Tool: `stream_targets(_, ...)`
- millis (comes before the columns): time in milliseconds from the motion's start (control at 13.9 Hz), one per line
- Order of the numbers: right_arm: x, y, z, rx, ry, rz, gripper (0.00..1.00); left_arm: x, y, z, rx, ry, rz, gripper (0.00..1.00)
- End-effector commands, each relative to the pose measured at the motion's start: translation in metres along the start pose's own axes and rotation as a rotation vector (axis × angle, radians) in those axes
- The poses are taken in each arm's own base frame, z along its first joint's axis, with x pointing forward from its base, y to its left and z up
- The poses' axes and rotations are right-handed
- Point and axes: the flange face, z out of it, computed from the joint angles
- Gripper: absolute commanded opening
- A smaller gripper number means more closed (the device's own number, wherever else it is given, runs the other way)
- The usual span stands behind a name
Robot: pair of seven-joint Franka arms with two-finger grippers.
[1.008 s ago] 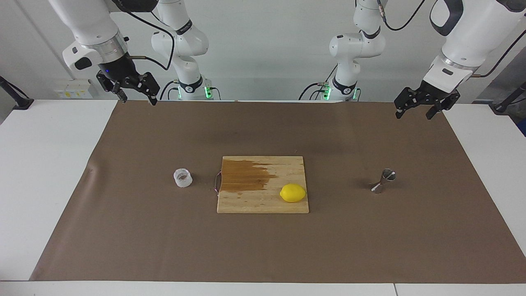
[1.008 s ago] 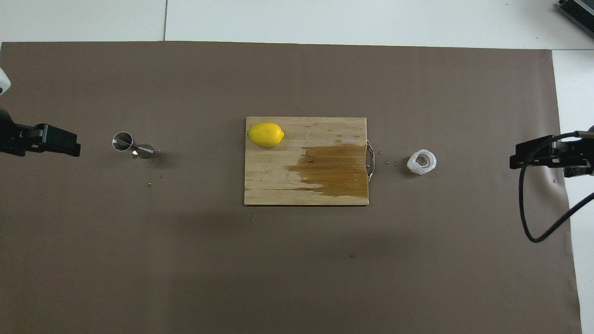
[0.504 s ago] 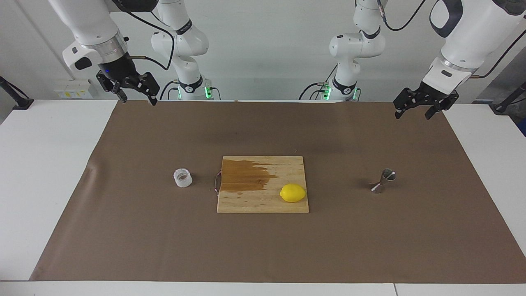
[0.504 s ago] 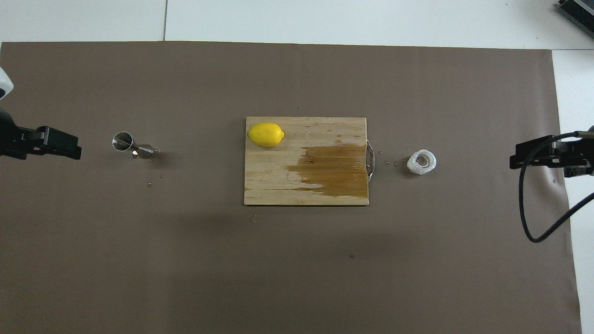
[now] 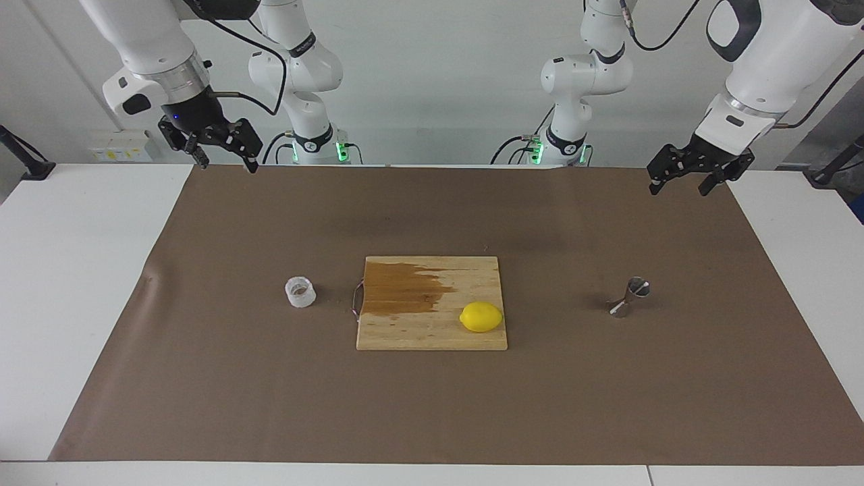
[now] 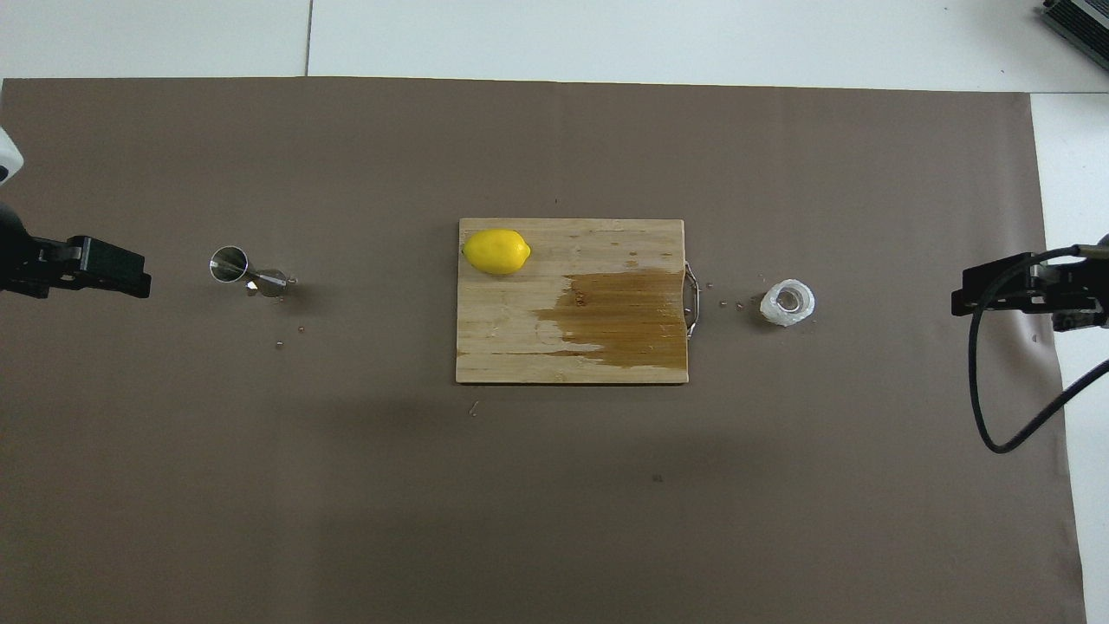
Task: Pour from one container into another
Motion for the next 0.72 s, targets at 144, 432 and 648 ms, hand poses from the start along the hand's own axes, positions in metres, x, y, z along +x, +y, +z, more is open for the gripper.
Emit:
stream_targets(144,-0.002,0.000,-0.004,0.023,0.003,0.017,1.00,-0.011,0.006,0.001,0.008,-0.020,0.002,1.00)
stream_targets(432,-0.002,0.000,-0.004,0.023,0.003,0.017,1.00,-0.003,0.002,-0.001,-0.022,0.045,-0.034,1.00)
stream_targets(648,-0.002,0.000,-0.005,0.021,0.005,0.017,1.00,0.003,-0.003,0.015,-0.106,-0.009,-0.115,1.00)
